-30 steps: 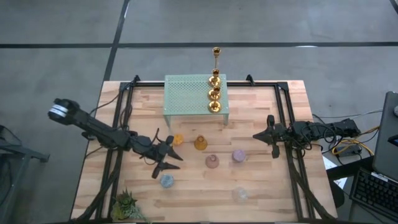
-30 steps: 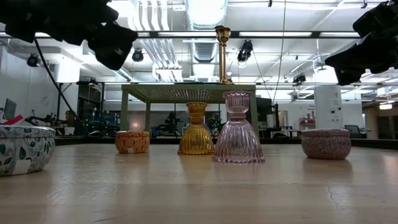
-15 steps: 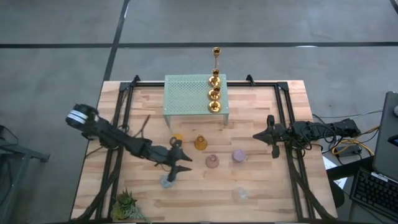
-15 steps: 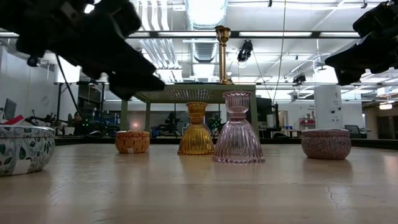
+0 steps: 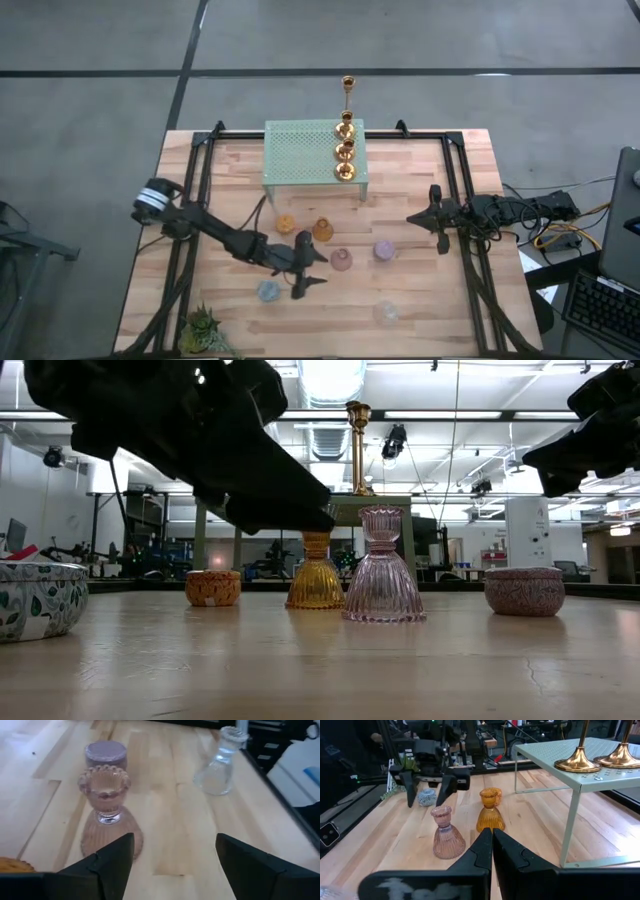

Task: Pick & Place candle stick holders
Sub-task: Put the pink glass candle holder on the shelf

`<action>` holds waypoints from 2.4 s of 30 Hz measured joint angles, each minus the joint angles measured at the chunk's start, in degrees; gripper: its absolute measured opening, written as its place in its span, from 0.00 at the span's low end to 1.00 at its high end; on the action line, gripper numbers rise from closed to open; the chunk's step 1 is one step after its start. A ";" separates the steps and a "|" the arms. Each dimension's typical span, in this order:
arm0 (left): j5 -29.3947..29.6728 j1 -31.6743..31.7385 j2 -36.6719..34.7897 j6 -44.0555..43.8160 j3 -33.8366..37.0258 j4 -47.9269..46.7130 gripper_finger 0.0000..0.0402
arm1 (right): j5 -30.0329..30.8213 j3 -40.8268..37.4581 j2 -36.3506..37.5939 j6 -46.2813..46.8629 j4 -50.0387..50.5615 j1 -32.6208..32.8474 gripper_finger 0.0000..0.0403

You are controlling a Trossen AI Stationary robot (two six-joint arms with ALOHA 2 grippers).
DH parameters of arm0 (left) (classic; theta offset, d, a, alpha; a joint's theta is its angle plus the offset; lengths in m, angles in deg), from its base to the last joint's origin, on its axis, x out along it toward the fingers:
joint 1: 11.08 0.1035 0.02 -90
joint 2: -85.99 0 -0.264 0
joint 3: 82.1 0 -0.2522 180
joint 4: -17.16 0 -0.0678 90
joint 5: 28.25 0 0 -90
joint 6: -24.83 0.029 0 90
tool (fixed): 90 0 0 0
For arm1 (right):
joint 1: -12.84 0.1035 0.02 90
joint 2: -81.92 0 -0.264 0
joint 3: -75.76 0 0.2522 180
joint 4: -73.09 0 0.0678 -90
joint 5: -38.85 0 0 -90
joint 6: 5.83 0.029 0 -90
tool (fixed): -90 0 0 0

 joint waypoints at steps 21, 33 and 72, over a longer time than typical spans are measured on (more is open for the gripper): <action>7.85 0.39 1.86 2.12 0.16 0.03 0.70 | 0.00 0.00 -0.04 0.00 0.01 0.00 0.02; 10.68 0.39 1.86 2.07 0.52 0.03 0.70 | 0.00 0.00 -0.04 0.00 0.01 0.01 0.02; 16.74 3.63 16.28 0.87 -11.13 7.55 0.70 | -0.01 0.00 -0.34 0.00 -0.02 0.02 0.02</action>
